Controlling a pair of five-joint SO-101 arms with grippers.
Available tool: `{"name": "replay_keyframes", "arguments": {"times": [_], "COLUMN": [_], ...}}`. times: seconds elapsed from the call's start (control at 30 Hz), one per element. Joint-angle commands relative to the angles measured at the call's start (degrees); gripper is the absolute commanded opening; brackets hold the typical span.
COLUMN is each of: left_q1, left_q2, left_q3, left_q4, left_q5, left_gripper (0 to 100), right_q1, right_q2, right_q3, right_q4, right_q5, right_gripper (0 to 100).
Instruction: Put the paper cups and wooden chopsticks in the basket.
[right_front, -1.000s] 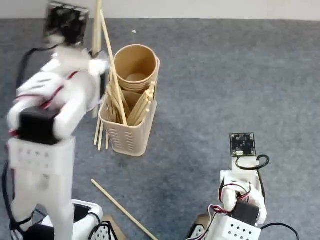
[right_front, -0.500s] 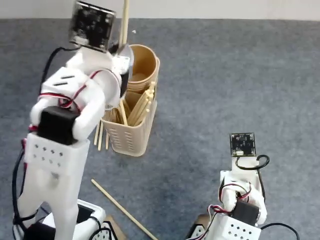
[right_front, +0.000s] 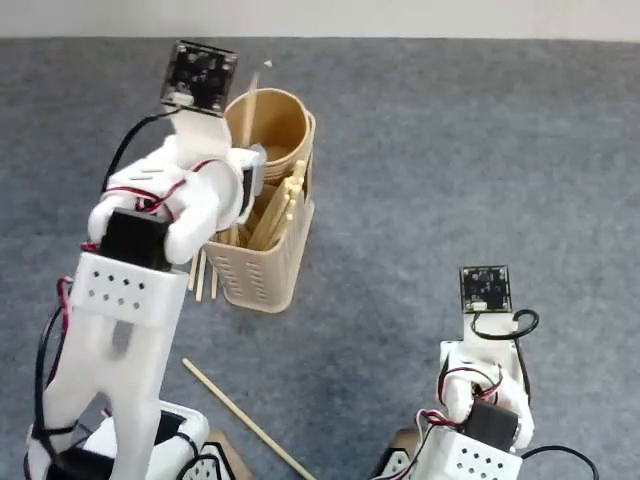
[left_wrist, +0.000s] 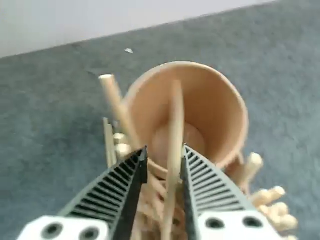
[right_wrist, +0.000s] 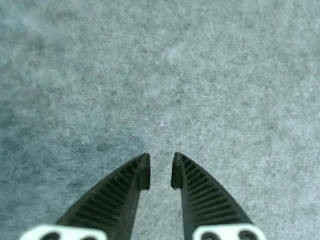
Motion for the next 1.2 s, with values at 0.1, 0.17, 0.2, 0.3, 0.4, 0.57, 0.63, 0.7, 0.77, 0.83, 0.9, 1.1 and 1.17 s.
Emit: {"name": "replay_keyframes", "arguments": {"times": [0.1,0.17,0.2,0.3,0.4,0.57,0.63,0.7,0.77,0.83,0.9,1.1,1.17], "left_q1": [-1.8,-1.9,-2.2,-5.8,-13.6,-25.0,-25.6,-25.5,-24.8,-24.3,-22.7,-17.7,-16.9], "left_q2": [-10.8,-12.4,-12.6,-12.7,-11.4,-0.3,5.8,12.0,18.4,24.9,30.5,42.0,43.9], "left_q3": [-8.8,-10.5,-11.2,-12.2,-9.9,-5.0,-4.2,-3.6,-3.7,-4.3,-4.3,-4.8,-5.5], "left_q4": [2.7,4.5,4.8,4.6,4.2,3.2,3.4,3.4,3.4,3.5,3.8,5.4,5.5], "left_q5": [0.3,0.3,0.3,0.2,0.2,0.2,-2.9,-5.3,-6.7,-8.4,-10.6,-16.0,-17.1], "left_gripper": [17,18,18,18,18,18,18,18,18,18,18,18,18], "right_q1": [0.8,0.8,0.8,0.8,0.8,0.8,0.8,0.8,0.8,0.8,0.8,0.8,0.8], "right_q2": [0.0,0.0,0.0,0.0,0.0,0.0,0.0,0.0,0.0,0.0,0.0,0.0,0.0], "right_q3": [8.9,8.9,8.9,8.9,8.9,8.9,8.9,8.9,8.9,8.9,8.9,8.9,8.9], "right_q4": [0.2,0.2,0.2,0.2,0.2,0.2,0.2,0.2,0.2,0.2,0.2,0.2,0.2], "right_q5": [0.5,0.5,0.5,0.5,0.5,0.5,0.5,0.5,0.5,0.5,0.5,0.5,0.5], "right_gripper": [8.8,8.8,8.8,8.8,8.8,8.8,8.8,8.8,8.8,8.8,8.8,8.8,8.8]}}
